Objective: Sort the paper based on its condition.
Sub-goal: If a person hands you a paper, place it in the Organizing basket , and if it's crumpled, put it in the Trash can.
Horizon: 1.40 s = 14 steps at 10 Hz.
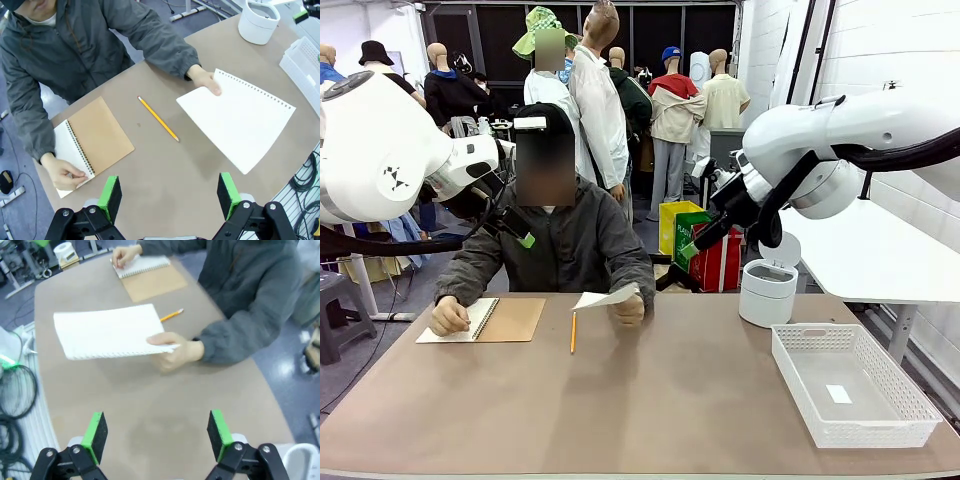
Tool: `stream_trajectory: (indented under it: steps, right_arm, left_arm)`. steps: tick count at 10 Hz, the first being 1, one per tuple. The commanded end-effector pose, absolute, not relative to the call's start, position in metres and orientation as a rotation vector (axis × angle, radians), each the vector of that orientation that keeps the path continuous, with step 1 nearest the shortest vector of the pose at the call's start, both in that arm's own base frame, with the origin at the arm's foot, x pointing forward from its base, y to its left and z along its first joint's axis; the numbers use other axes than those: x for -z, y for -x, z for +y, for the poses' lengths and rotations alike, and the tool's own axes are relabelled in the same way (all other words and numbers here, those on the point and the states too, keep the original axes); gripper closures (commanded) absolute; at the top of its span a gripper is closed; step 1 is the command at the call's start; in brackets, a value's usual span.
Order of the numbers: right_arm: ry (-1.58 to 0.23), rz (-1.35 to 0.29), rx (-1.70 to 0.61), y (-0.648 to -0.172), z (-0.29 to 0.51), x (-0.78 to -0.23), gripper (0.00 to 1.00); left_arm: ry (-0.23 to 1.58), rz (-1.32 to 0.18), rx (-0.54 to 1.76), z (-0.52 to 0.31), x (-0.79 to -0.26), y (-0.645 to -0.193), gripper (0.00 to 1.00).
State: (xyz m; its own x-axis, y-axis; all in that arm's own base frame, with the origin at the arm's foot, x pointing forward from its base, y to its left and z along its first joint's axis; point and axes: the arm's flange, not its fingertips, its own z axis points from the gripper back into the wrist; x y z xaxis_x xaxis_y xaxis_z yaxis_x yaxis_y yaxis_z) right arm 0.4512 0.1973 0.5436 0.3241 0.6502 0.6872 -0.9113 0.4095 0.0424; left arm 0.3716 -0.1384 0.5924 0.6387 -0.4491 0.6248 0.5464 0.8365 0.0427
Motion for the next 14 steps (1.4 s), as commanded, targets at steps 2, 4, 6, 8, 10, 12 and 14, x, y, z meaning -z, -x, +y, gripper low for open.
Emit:
stream_trajectory:
  steps: [2,4,6,8,10,12,14]
  right_arm:
    - [-0.599,-0.377,-0.760,-0.465,0.205,-0.549,0.00]
    - [-0.677,-0.251,-0.620,-0.480,0.198,-0.535,0.00]
    - [-0.654,-0.183,-0.608,-0.489,0.199,-0.518,0.00]
    - [-0.639,-0.238,-0.631,-0.474,0.194,-0.522,0.00]
    - [-0.639,-0.238,-0.631,-0.474,0.194,-0.522,0.00]
    - [-0.644,-0.223,-0.626,-0.477,0.197,-0.527,0.00]
    - [-0.773,-0.119,-0.421,-0.491,0.193,-0.516,0.00]
  left_arm:
    - [0.158,-0.671,0.569,-0.137,-0.594,-0.372,0.00]
    - [0.158,-0.671,0.569,-0.137,-0.594,-0.372,0.00]
    - [0.158,-0.671,0.569,-0.137,-0.594,-0.372,0.00]
    - [0.158,-0.671,0.569,-0.137,-0.594,-0.372,0.00]
    - [0.158,-0.671,0.569,-0.137,-0.594,-0.372,0.00]
    - [0.158,-0.671,0.569,-0.137,-0.594,-0.372,0.00]
    - [0.158,-0.671,0.569,-0.137,-0.594,-0.372,0.00]
